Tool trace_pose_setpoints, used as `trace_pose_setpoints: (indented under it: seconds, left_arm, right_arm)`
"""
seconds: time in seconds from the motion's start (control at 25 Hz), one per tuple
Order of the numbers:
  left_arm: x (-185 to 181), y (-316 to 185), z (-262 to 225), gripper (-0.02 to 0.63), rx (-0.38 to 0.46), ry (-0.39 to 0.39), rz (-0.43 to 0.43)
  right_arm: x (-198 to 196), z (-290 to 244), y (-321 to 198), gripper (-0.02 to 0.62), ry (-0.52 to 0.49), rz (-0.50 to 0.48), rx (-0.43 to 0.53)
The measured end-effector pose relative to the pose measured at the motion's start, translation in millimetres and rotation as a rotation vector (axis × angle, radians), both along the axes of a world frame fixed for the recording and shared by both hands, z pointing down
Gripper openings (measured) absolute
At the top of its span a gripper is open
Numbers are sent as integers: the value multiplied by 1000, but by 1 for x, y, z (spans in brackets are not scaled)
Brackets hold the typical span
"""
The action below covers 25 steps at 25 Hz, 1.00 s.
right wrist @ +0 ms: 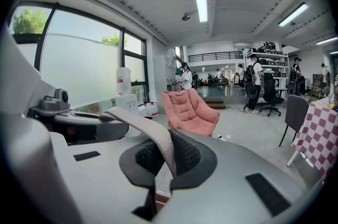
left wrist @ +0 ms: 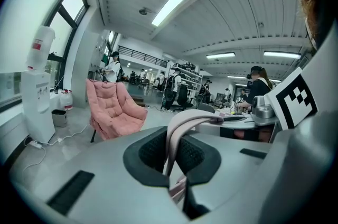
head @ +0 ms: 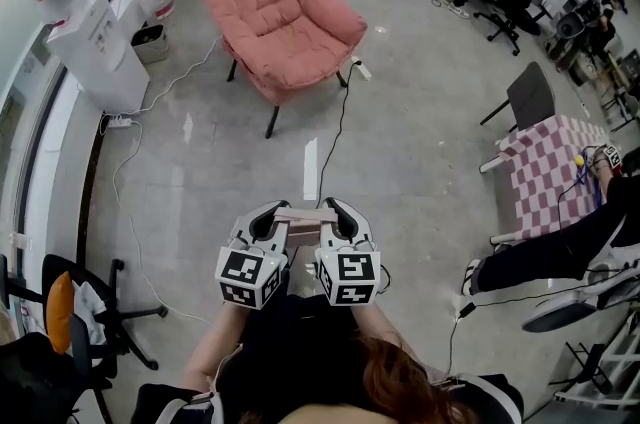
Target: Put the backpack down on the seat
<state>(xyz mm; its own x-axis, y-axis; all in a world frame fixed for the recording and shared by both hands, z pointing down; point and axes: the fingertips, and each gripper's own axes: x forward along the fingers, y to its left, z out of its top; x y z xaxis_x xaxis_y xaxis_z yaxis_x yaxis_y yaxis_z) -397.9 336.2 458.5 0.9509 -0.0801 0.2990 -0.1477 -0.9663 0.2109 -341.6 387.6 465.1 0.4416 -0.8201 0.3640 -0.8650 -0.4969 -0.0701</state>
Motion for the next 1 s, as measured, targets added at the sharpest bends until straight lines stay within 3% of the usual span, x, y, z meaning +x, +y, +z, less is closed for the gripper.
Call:
trace_pose_setpoints:
  seconds: [0.48,1.0]
  left_arm:
    - [70,-83,-11,20,-15,1,5]
    - [118,-173,-13,20,-16,-4,32]
  right_arm:
    - [71,-11,-85,34,1,0,-10]
    - [116,-12,-173,34,-10,28,-19]
